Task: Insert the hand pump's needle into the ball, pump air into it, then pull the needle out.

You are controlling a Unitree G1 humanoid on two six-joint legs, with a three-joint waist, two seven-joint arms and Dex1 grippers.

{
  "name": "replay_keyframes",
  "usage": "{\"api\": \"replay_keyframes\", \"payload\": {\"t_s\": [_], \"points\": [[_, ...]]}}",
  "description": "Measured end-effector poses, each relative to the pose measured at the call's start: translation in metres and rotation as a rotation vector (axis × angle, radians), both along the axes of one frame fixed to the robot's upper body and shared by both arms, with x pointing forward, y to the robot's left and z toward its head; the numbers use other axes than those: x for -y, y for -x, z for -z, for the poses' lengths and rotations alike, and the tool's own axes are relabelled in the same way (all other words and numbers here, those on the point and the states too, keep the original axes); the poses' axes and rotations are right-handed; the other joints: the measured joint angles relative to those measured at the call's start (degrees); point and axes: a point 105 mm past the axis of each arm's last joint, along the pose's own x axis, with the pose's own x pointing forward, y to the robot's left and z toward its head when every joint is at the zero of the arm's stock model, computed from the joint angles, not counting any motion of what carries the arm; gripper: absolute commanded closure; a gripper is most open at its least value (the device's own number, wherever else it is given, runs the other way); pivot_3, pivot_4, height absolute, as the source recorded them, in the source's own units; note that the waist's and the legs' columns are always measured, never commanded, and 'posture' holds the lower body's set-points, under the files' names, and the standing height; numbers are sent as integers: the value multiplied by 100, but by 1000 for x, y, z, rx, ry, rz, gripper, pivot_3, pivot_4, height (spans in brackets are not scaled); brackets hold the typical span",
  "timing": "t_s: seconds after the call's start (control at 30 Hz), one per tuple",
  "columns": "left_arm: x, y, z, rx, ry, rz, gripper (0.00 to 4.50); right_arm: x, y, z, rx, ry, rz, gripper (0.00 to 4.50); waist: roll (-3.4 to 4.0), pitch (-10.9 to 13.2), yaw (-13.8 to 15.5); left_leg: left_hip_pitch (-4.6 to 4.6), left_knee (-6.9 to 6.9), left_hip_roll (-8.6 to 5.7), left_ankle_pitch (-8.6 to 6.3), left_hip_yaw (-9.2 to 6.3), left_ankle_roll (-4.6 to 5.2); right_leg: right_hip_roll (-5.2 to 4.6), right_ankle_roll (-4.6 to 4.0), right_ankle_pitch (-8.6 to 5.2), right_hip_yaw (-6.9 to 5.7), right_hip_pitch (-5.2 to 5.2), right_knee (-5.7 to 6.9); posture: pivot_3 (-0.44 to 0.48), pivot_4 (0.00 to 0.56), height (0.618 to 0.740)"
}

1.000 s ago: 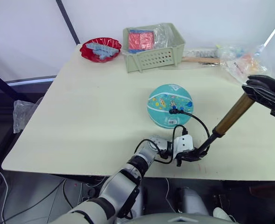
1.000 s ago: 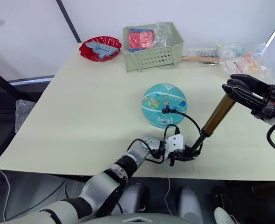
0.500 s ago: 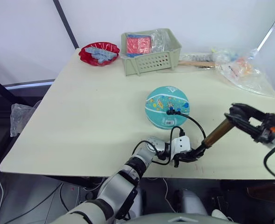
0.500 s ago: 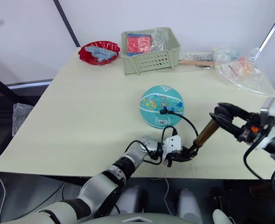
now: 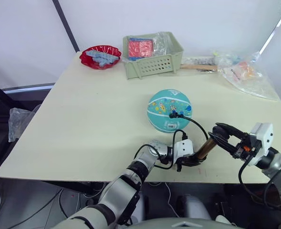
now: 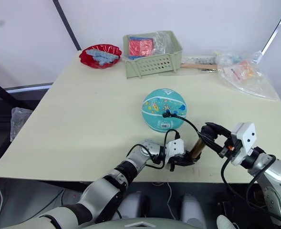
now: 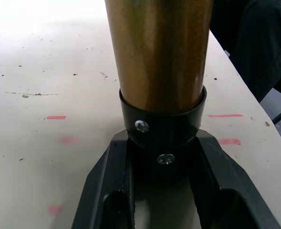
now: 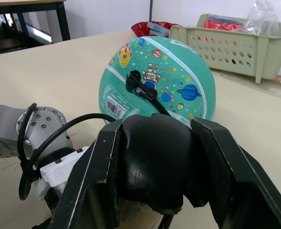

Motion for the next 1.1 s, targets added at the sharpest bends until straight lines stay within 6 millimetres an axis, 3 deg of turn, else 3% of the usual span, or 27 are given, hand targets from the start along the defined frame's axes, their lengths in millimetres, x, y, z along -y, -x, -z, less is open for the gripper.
{"api": "replay_keyframes", "payload": {"t_s": [0.27, 0.5, 1.03, 1.1], "points": [[3, 1, -2, 0, 7, 12, 3466, 16, -2, -15, -15, -73, 15, 2854, 48, 41, -18, -10, 1, -8, 0, 5, 0, -19, 2, 1, 1, -2, -4, 0, 150, 738], [6, 2, -4, 2, 15, 20, 3466, 32, -1, -67, 67, -54, -41, 2854, 69, 81, 30, -18, 2, -14, 0, 4, 0, -19, 3, 1, 1, -4, -4, 0, 150, 738], [8, 2, -6, 5, 28, 18, 3466, 36, 4, -140, 185, 9, -141, 2854, 70, 118, 83, -26, 4, -12, 0, 8, 0, -20, 4, 2, 4, -12, -4, 0, 150, 738], [9, 2, -6, 6, 31, 19, 3466, 36, 3, -141, 177, -1, -137, 2854, 69, 127, 88, -36, 5, -11, 0, 4, 0, -18, 3, 2, 1, -20, -4, 0, 150, 738]]}}
